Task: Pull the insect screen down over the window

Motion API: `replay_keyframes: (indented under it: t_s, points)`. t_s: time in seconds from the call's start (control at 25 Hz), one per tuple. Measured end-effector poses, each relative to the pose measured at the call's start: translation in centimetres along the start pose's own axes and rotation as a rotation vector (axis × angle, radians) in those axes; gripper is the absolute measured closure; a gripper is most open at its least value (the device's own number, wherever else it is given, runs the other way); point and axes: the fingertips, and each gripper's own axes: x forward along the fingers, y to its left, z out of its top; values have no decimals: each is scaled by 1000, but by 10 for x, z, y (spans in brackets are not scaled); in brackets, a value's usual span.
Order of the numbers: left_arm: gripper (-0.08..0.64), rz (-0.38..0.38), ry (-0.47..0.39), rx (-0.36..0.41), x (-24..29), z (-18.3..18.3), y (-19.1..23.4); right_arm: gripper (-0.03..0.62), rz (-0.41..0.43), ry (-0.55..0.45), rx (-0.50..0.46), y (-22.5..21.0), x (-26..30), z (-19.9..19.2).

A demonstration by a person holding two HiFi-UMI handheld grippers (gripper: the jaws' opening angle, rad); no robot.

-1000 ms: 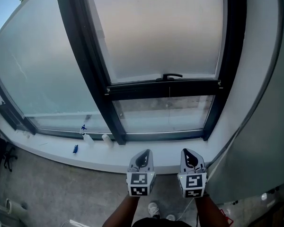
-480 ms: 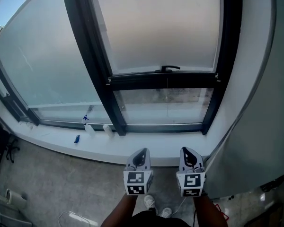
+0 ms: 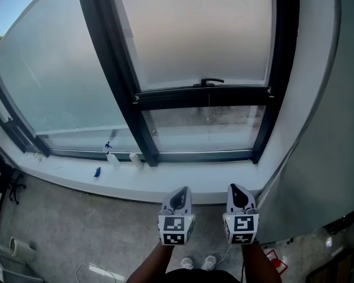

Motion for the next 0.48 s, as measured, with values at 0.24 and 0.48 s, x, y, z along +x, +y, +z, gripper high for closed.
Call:
replay_keyframes:
  t_s: [0.24,0.48]
  points:
    - [557,-12,-8,-3,-8,3,8,589,-14,0,-47,18,-4,7]
    - [558,-12,-23,1,-18,7,17,589,-21,-25,-42,29,-8,15]
